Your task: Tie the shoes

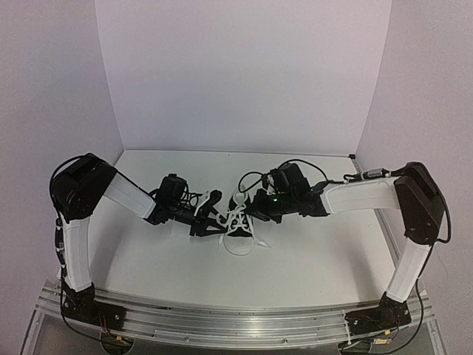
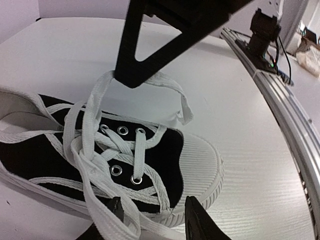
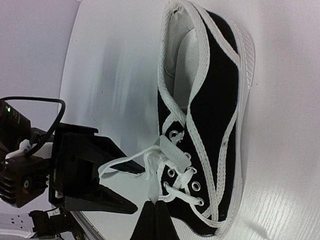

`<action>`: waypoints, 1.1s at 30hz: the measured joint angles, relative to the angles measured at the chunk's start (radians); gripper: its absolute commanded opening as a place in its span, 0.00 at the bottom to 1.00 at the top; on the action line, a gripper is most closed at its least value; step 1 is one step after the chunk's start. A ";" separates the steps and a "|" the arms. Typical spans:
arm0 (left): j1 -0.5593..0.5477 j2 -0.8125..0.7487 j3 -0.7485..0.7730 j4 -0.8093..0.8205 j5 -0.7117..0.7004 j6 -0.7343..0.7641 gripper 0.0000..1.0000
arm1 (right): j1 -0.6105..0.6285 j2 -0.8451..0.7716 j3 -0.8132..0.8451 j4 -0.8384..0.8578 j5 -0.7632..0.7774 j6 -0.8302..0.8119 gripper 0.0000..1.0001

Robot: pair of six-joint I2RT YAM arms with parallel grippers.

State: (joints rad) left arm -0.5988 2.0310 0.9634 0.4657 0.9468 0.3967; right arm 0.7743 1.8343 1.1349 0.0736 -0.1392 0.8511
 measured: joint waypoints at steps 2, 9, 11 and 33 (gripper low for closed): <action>0.006 -0.010 0.020 -0.071 0.010 0.072 0.52 | 0.002 0.000 -0.005 0.002 -0.006 0.001 0.00; 0.077 -0.076 0.097 -0.431 0.054 0.417 0.68 | 0.003 0.000 -0.018 0.005 -0.017 0.017 0.00; 0.102 -0.080 0.138 -0.534 0.060 0.506 0.70 | 0.003 0.000 -0.020 0.007 -0.018 0.022 0.00; -0.031 0.093 0.575 -0.699 0.016 0.306 0.42 | 0.005 0.005 -0.043 0.025 -0.017 0.174 0.00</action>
State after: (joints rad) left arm -0.6300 2.1239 1.5380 -0.2336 0.9626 0.7030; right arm 0.7790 1.8395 1.0916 0.0987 -0.1560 1.0253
